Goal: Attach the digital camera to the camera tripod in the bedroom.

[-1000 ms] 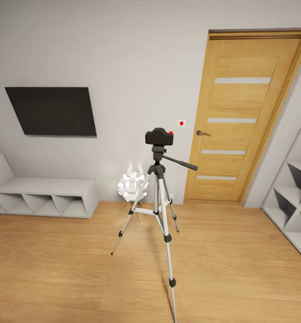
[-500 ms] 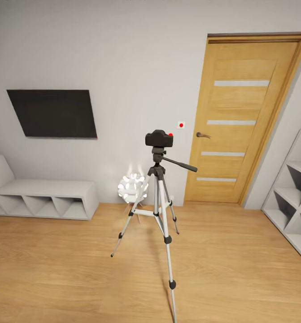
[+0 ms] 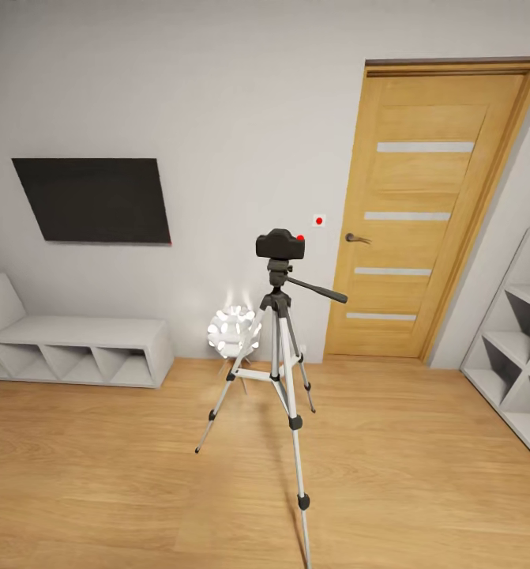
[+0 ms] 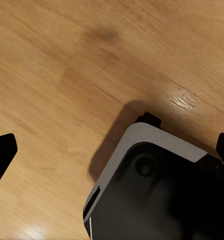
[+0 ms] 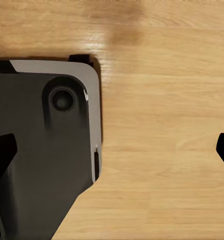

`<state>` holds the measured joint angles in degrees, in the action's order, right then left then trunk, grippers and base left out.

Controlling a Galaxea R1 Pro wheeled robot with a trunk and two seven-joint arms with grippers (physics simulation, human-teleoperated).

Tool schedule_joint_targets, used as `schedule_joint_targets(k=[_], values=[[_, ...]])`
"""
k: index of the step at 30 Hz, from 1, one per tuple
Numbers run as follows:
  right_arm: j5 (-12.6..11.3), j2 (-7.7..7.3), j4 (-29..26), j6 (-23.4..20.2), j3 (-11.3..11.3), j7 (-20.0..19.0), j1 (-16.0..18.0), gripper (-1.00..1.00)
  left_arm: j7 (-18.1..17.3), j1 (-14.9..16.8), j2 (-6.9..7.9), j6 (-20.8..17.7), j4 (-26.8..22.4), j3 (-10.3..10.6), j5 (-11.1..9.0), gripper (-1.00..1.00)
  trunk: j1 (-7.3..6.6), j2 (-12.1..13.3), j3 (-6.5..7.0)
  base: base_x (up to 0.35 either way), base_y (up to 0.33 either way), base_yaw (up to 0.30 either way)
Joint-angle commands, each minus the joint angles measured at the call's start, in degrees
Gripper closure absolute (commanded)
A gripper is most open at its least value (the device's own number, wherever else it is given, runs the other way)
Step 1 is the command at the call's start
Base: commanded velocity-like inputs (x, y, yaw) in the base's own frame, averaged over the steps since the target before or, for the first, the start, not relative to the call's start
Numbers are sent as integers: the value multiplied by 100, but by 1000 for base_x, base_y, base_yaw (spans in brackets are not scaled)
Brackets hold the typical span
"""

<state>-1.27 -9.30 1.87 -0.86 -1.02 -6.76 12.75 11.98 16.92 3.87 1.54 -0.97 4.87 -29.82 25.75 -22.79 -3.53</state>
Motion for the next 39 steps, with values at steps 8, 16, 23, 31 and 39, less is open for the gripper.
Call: schedule_joint_targets(k=[8,16,23,31,39], values=[[-11,-16,7,-6,-19,-53,8,-100,15,4,0,13,0,49,-57,-100,3,-12,-12,0,0,0],[-14,-10,7,23,-21,-20,10,-100,15,4,0,13,0,49,-52,-100,3,-12,-12,0,0,0],[8,-23,-11,76,-23,-28,11,-100,15,4,12,13,0,54,-64,-100,3,-12,-12,0,0,0],[32,-13,-11,77,-34,-27,9,-100,15,4,1,13,0,50,-52,-100,3,-12,-12,0,0,0],[25,-11,-11,77,-35,-27,10,-100,15,4,3,13,0,49,-52,-100,3,-12,-12,0,0,0]])
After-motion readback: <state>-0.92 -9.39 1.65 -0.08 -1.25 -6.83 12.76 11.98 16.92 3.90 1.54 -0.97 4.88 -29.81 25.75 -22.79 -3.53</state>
